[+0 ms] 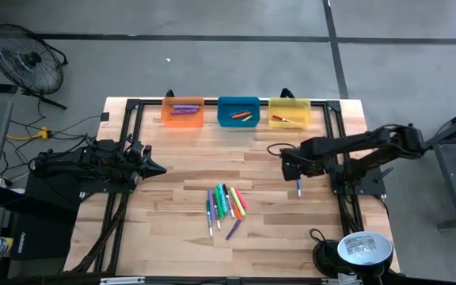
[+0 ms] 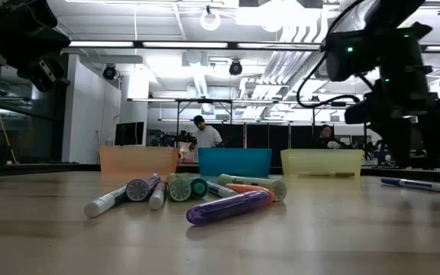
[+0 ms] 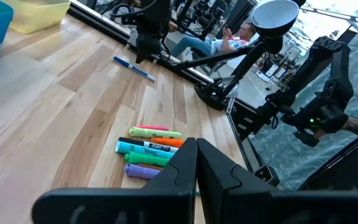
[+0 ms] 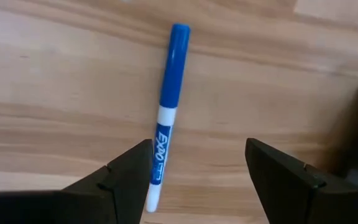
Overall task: Pick & Place Markers
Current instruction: Put the blue marker into the yellow bin
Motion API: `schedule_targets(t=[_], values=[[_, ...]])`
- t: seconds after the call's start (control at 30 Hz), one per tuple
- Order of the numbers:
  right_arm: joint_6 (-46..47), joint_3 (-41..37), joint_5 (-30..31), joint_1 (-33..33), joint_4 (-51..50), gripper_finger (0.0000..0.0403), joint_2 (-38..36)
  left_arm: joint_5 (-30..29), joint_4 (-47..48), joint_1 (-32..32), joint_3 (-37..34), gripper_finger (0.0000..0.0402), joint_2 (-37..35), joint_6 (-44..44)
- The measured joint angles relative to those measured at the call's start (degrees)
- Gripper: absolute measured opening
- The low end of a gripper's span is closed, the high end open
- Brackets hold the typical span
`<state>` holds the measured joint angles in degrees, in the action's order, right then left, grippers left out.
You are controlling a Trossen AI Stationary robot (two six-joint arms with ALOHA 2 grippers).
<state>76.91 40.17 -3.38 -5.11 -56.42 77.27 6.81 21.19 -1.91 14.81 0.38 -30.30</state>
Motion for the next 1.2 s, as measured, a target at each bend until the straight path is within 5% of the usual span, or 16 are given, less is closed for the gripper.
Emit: schedule_targets(t=[0.43,1.2], values=[[8.5,-1.8,1.6,6.0,4.5,0.0245,-0.5,0.0,0.0,0.0,0.0,0.0001,0.0,0.0],[9.9,-1.7,3.6,5.9,7.2,0.0245,4.1,0.0,0.0,0.0,0.0,0.0001,0.0,0.0]])
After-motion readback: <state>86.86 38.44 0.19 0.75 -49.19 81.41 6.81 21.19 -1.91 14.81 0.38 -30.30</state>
